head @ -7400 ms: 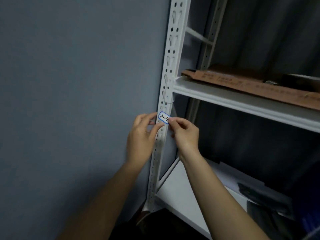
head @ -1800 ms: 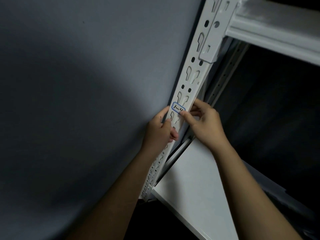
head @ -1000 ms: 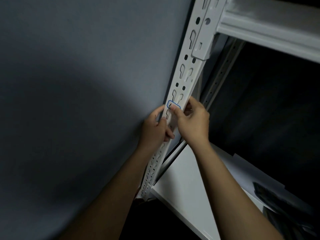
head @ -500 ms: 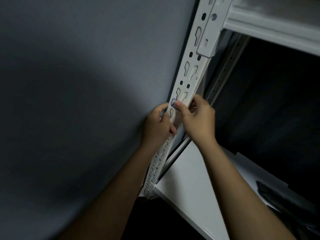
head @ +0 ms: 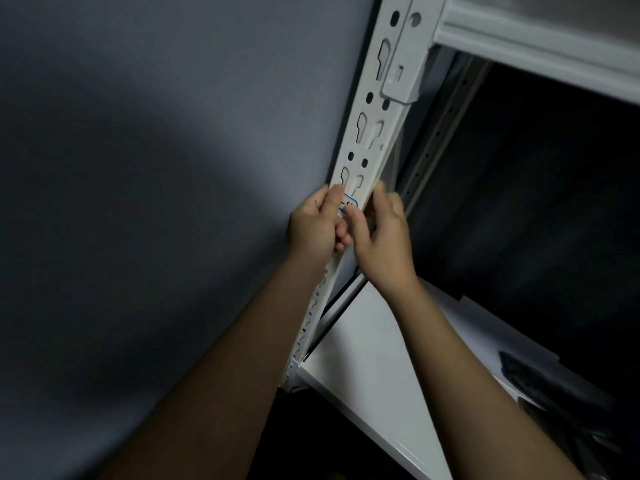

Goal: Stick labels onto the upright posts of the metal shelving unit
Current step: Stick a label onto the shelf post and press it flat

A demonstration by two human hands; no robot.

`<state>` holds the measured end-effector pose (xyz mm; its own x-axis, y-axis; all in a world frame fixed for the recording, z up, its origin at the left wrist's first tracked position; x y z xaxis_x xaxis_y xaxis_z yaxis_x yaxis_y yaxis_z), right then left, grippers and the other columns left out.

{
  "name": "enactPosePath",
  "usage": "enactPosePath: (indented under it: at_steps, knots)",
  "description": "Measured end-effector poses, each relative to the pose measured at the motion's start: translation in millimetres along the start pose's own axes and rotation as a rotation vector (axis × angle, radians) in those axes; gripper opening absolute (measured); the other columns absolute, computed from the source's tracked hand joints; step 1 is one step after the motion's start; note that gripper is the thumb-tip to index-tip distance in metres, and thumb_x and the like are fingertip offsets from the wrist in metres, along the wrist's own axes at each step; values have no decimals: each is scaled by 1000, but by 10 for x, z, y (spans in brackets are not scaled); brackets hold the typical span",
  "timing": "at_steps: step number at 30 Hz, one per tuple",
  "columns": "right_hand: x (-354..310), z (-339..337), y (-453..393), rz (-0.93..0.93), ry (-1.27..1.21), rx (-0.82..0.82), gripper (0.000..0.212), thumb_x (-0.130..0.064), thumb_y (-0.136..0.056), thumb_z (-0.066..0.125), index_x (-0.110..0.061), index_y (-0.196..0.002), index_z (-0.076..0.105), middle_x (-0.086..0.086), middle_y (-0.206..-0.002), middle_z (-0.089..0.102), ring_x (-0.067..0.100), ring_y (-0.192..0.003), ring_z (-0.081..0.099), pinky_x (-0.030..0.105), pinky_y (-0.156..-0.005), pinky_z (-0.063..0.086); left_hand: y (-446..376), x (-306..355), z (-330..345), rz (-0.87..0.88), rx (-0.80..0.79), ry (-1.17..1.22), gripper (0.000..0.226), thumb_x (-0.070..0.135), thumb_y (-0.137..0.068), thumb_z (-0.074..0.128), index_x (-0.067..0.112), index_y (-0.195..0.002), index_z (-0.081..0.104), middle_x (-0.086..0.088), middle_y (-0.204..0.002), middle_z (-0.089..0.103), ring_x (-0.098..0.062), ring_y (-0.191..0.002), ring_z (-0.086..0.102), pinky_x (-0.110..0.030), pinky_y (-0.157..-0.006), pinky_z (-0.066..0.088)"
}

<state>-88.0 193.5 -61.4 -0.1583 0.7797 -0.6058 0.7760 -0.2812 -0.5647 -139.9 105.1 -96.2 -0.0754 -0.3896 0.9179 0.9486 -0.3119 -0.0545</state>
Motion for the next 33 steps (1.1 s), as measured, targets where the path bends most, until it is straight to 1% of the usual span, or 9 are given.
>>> enactPosePath:
  at_steps: [3,7,10,11,14,18,22,29,33]
  knots:
    - [-16,9,-4,-22,16,-57,48,-14,-96,51,-12,-142,38,5,-104,42,-14,-83,49,2,-74,39,36,-63,43,-111,-63,156,19,29,-102,39,21,-96,56,9,-42,39,-1,-36,40,-12,-35,28]
    - [-7,44,12,29,30,-129,62,-11,-95,51,-18,-150,24,7,-115,41,2,-86,50,19,-87,45,84,-81,25,-194,-109,197,28,26,-103,35,24,-127,50,10,-47,46,2,-40,45,-10,-37,31]
    - [-16,28,32,89,-19,-188,63,-6,-89,54,-23,-146,31,6,-116,42,4,-93,51,6,-83,41,148,-47,-11,-239,-104,76,38,18,-104,31,28,-138,44,6,-56,51,1,-41,49,-11,-38,36]
    - [-17,11,21,117,-48,-173,58,-8,-87,57,-22,-141,38,6,-117,45,7,-97,53,7,-85,42,167,-35,-38,-259,-86,14,41,15,-103,31,30,-139,43,4,-57,51,-1,-39,49,-12,-39,37]
    - [-55,-39,-69,209,-35,-9,41,-40,-86,65,-15,-116,54,4,-112,57,18,-100,58,37,-87,50,178,21,-142,-224,-24,-258,47,11,-102,27,33,-143,36,-1,-56,49,-8,-39,46,-15,-40,36]
    - [-152,9,-87,292,168,78,52,-54,-89,57,-8,-111,45,9,-115,53,30,-102,57,46,-81,49,195,94,-199,-74,-20,-535,45,17,-103,28,38,-142,35,-5,-56,55,-17,-46,52,-24,-47,44]
    - [-109,50,-64,237,182,56,51,-48,-88,60,-10,-115,42,8,-116,50,28,-101,57,45,-77,50,256,198,-247,67,7,-672,49,12,-96,32,35,-138,43,1,-58,60,-17,-50,58,-32,-62,55]
    - [-53,-27,-122,147,24,-137,46,-36,-86,67,-12,-121,49,1,-119,51,12,-104,52,24,-82,44,318,167,-214,97,-22,-658,45,12,-95,37,27,-136,46,1,-61,61,-15,-49,56,-31,-61,54]
    - [-54,-61,-115,117,27,-106,39,-38,-93,58,-11,-121,53,5,-118,55,17,-105,57,38,-91,50,276,119,-210,84,9,-645,45,11,-94,37,28,-134,47,1,-61,61,-14,-48,57,-34,-62,55]
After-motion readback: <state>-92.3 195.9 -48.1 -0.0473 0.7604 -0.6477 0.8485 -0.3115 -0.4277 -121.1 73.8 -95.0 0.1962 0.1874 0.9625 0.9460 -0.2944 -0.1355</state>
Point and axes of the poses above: each hand's wrist, its own y-axis away from the middle knuckle, its own z-axis out of the palm, x = y × z, the point moved 7 cm from there along -y, towards the middle knuckle
